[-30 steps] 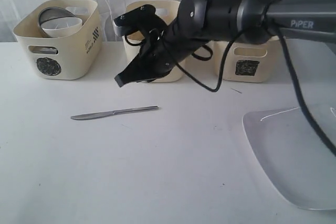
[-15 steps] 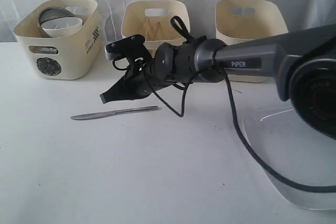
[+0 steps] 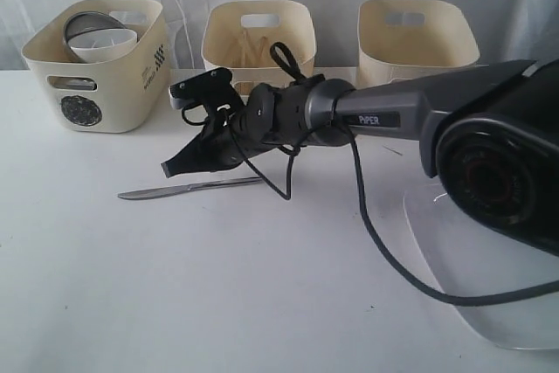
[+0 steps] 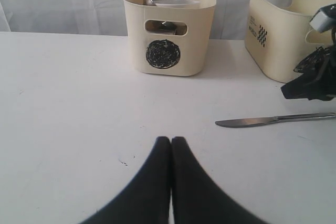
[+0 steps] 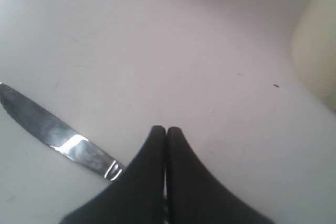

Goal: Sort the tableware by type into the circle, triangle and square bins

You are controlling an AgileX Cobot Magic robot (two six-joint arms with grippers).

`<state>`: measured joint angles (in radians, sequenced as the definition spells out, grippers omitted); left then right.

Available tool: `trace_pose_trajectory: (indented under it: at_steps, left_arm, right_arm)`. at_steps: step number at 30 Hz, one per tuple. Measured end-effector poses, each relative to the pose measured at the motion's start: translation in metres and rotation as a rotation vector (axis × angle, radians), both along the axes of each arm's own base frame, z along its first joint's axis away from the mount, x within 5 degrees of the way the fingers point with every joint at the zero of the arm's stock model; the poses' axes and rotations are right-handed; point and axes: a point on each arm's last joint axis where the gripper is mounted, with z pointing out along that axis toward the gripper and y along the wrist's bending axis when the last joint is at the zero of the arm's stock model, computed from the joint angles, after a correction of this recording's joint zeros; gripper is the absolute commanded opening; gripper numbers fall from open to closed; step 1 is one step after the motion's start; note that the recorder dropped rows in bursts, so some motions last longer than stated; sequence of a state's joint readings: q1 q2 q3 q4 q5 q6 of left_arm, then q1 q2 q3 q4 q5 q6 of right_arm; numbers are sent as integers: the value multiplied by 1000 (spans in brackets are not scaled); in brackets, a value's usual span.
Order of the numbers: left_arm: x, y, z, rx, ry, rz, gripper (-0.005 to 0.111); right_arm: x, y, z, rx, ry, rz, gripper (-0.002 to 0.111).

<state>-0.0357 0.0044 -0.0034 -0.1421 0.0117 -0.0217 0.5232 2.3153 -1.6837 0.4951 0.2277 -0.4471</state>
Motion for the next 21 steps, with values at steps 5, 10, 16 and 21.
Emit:
trace_pose_trajectory:
  at_steps: [5, 10, 16, 21]
  left_arm:
    - [0, 0, 0, 0, 0, 0, 0]
    - [0, 0, 0, 0, 0, 0, 0]
    - [0, 0, 0, 0, 0, 0, 0]
    - [0, 0, 0, 0, 0, 0, 0]
  right_arm:
    - [0, 2, -14, -13, 26, 4, 0]
    - [0, 2, -18, -19, 42, 10, 0]
    - [-20, 8, -18, -48, 166, 84, 0]
    - [-47, 0, -17, -76, 213, 92, 0]
